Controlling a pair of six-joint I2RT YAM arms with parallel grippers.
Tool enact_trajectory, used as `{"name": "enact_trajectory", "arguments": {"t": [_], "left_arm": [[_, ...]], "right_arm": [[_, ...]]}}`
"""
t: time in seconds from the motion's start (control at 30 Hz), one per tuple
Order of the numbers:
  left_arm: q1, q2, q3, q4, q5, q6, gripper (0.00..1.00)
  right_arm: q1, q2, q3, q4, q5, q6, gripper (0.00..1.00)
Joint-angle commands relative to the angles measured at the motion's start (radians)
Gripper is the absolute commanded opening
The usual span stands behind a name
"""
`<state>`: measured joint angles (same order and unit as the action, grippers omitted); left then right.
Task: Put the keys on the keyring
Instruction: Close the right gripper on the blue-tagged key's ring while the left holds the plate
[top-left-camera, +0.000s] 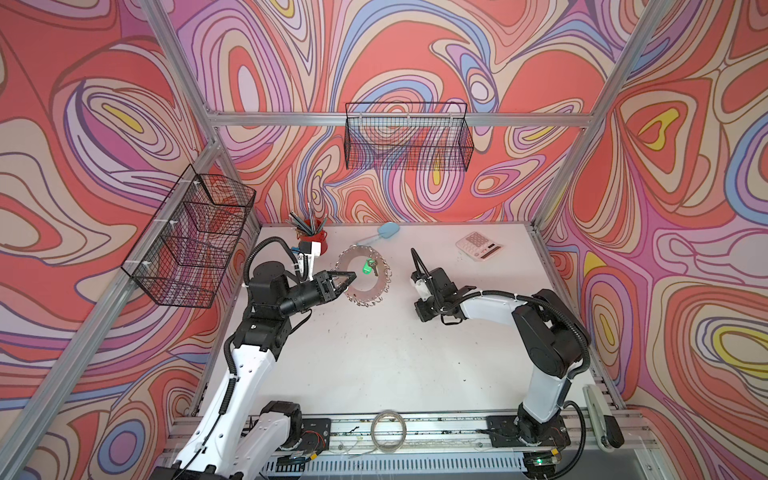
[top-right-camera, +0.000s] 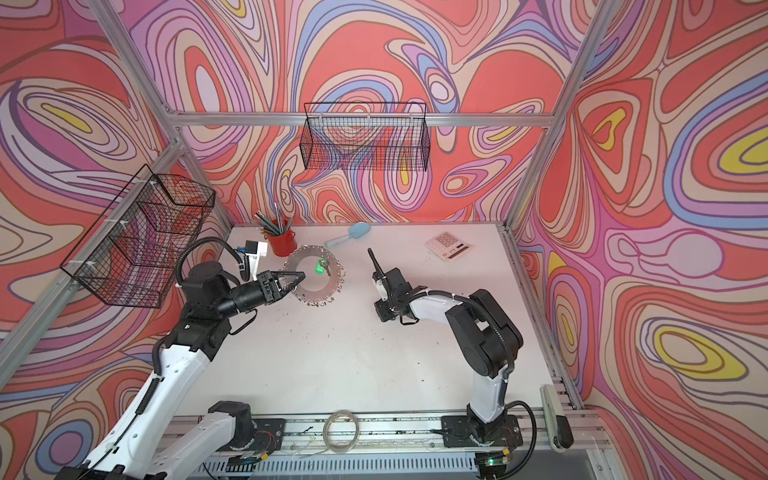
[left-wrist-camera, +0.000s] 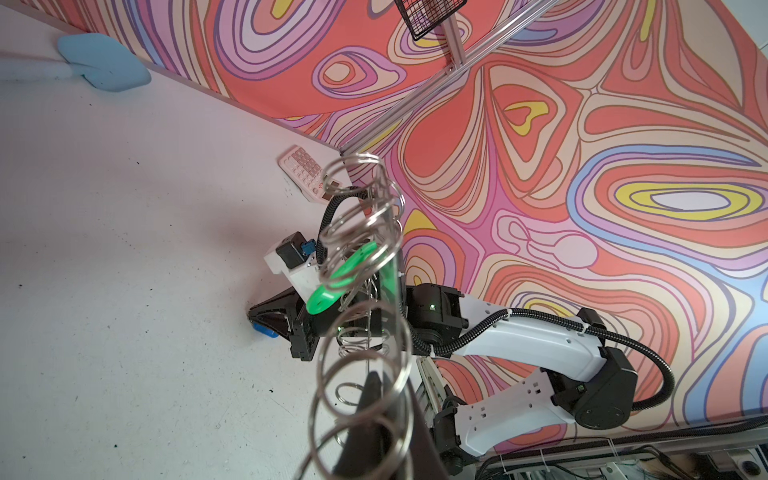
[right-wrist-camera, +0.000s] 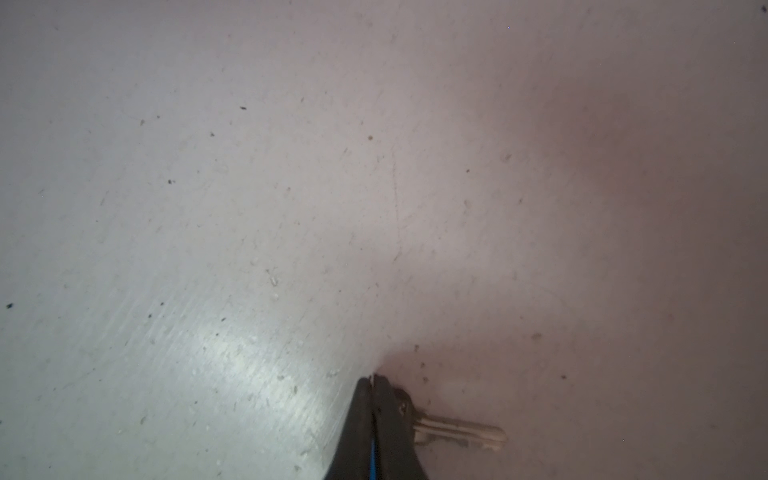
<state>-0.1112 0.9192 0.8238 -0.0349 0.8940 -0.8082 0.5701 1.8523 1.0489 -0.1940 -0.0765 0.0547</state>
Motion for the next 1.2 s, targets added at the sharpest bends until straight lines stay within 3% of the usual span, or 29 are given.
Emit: {"name": "enact_trajectory", "arguments": {"t": [0.0,0.2,0.33,1.17], "left_arm": [[0.007,-0.022,0.015,-0.002,-0.001,0.017,0.0],[0.007,-0.023,0.014,0.0,-0.001,0.014,0.0],[0.006,-0.028,0.011,-0.002,-0.001,0.015,0.0],[0.007,-0.025,0.008,-0.007,0.004,0.029,0.0]], "right_arm": [[-0.001,0.002,0.01,-0.009,0.005,-0.018,0.15],[-0.001,-0.054,0.011,-0.031,0.006,-0.006,0.26],[-0.001,-0.084,-0.004,-0.034,0.016,0.014,0.28],[-0.001,-0.034,-0.036,0.009,0.001,0.042,0.22]]}}
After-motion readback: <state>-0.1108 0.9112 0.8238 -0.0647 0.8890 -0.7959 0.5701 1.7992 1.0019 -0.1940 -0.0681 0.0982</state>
